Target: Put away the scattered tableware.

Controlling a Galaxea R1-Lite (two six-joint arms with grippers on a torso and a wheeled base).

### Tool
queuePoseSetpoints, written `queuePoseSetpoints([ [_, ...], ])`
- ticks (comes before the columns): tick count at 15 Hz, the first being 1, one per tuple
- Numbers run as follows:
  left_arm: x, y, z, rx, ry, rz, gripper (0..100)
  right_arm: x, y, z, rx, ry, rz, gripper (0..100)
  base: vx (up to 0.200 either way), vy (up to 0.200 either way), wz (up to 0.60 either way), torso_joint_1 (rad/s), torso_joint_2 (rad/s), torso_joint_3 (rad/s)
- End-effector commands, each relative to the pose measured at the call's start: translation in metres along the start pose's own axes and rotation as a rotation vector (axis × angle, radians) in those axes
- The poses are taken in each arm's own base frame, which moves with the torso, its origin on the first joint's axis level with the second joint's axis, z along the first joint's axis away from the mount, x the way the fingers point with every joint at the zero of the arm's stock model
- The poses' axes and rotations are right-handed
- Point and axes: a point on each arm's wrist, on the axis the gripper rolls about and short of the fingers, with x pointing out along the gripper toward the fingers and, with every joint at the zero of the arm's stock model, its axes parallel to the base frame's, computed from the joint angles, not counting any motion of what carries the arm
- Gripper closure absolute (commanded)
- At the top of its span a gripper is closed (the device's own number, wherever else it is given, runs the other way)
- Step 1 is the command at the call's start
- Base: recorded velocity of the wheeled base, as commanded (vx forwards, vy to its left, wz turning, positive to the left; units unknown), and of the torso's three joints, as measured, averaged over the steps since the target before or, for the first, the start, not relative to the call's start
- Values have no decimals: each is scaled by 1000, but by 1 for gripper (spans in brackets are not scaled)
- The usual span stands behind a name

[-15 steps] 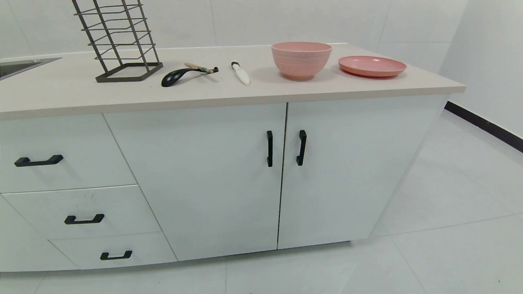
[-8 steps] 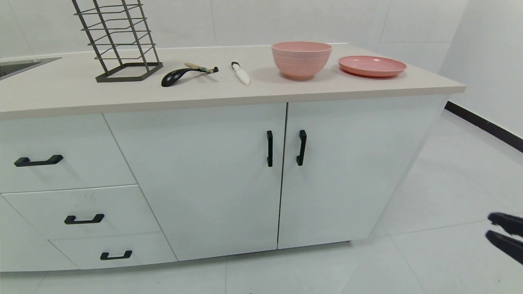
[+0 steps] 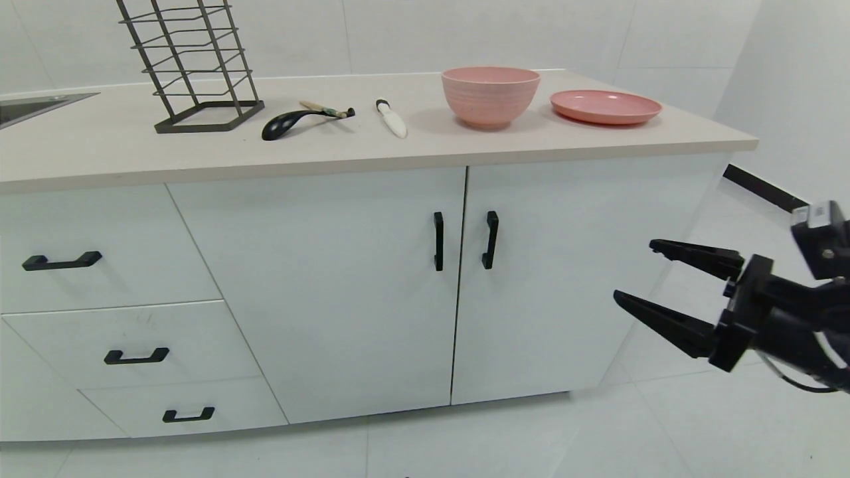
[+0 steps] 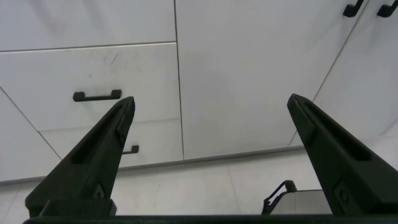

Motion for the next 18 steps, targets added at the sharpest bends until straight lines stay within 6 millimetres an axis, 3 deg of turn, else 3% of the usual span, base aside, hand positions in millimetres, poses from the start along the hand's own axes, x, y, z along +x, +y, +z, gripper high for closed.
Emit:
queuePoseSetpoints([
  [1, 0, 0, 0, 2, 0, -2, 0, 33, -8, -44, 56, 104, 38, 0, 0, 0, 0, 0, 0, 0],
  [4, -3, -1, 25, 54, -250, -24, 0, 47, -11, -59, 66, 121, 72, 0, 0, 0, 0, 0, 0, 0],
  [6, 1, -3, 27, 69, -182, -179, 0, 58, -11, -59, 48, 101, 109, 0, 0, 0, 0, 0, 0, 0],
  [8, 16, -5, 41, 30, -30, -382, 0, 70, -6, -63, 13, 97, 161, 0, 0, 0, 0, 0, 0, 0],
  [12, 62, -15, 79, 35, 70, -583, 0, 81, 3, -53, -56, 34, 220, 0, 0, 0, 0, 0, 0, 0],
  [13, 84, -23, 86, 45, 88, -637, 0, 87, 1, -50, -67, 17, 222, 0, 0, 0, 0, 0, 0, 0],
  [18, 161, -53, 82, 182, 41, -882, 0, 104, -2, -55, -70, 12, 234, 0, 0, 0, 0, 0, 0, 0],
])
